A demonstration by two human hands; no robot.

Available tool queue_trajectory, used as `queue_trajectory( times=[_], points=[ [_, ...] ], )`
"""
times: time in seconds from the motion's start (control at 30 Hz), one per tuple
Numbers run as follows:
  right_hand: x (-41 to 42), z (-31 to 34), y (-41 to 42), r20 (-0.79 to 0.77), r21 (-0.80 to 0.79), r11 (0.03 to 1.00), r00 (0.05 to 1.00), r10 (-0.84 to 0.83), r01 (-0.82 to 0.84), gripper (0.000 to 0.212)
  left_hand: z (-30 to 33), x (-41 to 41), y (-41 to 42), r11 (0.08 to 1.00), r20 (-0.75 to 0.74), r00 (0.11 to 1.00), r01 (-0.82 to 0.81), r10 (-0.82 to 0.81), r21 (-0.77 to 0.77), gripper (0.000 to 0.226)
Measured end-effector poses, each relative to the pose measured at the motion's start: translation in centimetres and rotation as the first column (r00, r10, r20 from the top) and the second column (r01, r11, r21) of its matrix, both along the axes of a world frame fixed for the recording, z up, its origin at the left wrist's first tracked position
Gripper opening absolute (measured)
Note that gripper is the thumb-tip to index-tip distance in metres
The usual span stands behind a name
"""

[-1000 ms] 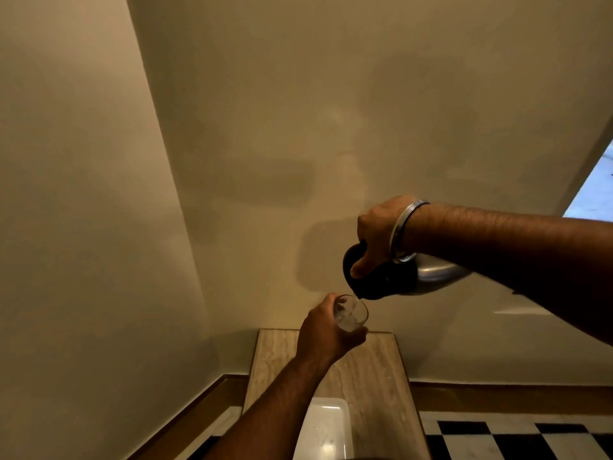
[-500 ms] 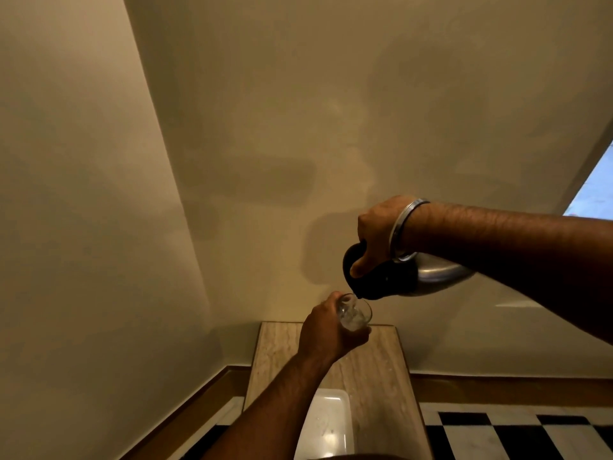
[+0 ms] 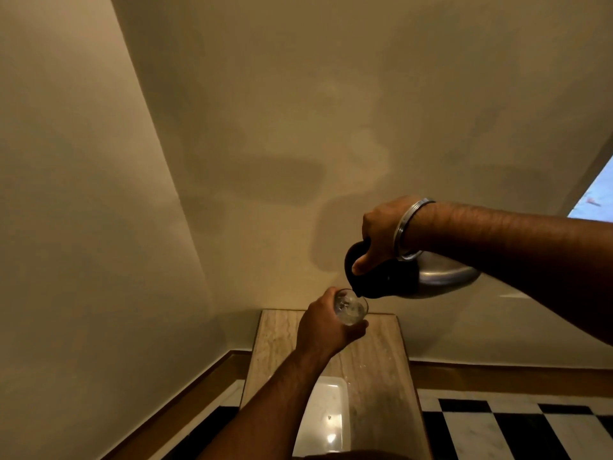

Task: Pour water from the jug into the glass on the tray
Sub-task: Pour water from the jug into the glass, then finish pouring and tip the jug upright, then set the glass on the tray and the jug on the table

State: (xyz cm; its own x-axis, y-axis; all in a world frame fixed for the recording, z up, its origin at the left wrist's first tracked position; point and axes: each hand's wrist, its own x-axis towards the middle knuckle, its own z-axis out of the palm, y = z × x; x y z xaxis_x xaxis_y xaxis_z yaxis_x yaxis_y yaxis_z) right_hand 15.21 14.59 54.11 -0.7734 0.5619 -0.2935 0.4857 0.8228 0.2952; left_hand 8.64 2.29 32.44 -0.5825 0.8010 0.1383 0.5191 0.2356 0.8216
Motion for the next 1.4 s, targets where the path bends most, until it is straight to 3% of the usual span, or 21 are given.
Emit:
queue_trajectory(
  times=[0.33,0.4,0.53,0.6,0.67,0.8,0.97,1.07,1.13,1.27,1.4],
  points=[
    [1.4,-6.3,6.9,-0.079,-0.385,0.917,0.986,-0.148,0.106,0.079,-3.9,1.3,1.8,0.986,-0.038,0.993,-0.118,0.114,-0.118,0.077],
    [2.3,-8.4,8.2,-0.079,-0.505,0.849,0.972,-0.223,0.154,0.085,-5.2,1.8,1.7,0.98,-0.012,0.988,-0.154,0.153,-0.13,0.077],
    [4.7,-13.1,9.7,-0.068,-0.709,0.657,0.903,-0.425,0.256,0.069,-7.8,1.9,1.5,0.97,0.061,0.978,-0.19,0.201,-0.151,0.076],
    [6.1,-15.3,9.3,-0.079,-0.789,0.549,0.842,-0.534,0.274,0.074,-9.1,1.5,1.1,0.968,0.099,0.972,-0.197,0.214,-0.158,0.076],
    [7.2,-17.8,8.4,-0.107,-0.87,0.42,0.731,-0.674,0.26,0.078,-10.3,0.8,0.6,0.961,0.122,0.962,-0.225,0.246,-0.162,0.074],
    [8.5,-23.1,4.9,-0.086,-0.969,0.151,0.303,-0.949,0.196,0.066,-12.8,-1.0,-1.3,0.945,0.126,0.952,-0.248,0.278,-0.212,0.075],
    [9.5,-29.1,0.5,-0.032,-0.992,0.017,-0.121,-0.992,0.127,0.069,-17.2,-4.1,-4.5,0.941,0.171,0.958,-0.172,0.229,-0.293,0.072],
    [9.7,-33.2,-0.7,-0.016,-0.998,-0.006,-0.378,-0.925,0.058,0.061,-20.4,-5.5,-5.0,0.934,0.168,0.971,-0.108,0.173,-0.341,0.073],
    [9.4,-35.5,-1.0,-0.033,-0.999,0.011,-0.464,-0.885,0.051,0.058,-21.8,-6.0,-5.1,0.93,0.161,0.977,-0.076,0.142,-0.36,0.075],
    [9.2,-41.3,-1.2,-0.048,-0.998,0.027,-0.502,-0.864,0.048,0.049,-26.2,-6.0,-4.7,0.922,0.149,0.973,-0.112,0.178,-0.37,0.069],
    [9.5,-47.4,-0.6,-0.072,-0.997,0.055,-0.523,-0.849,0.049,0.065,-31.4,-5.3,-3.3,0.915,0.153,0.97,-0.116,0.188,-0.386,0.071]
  ],
)
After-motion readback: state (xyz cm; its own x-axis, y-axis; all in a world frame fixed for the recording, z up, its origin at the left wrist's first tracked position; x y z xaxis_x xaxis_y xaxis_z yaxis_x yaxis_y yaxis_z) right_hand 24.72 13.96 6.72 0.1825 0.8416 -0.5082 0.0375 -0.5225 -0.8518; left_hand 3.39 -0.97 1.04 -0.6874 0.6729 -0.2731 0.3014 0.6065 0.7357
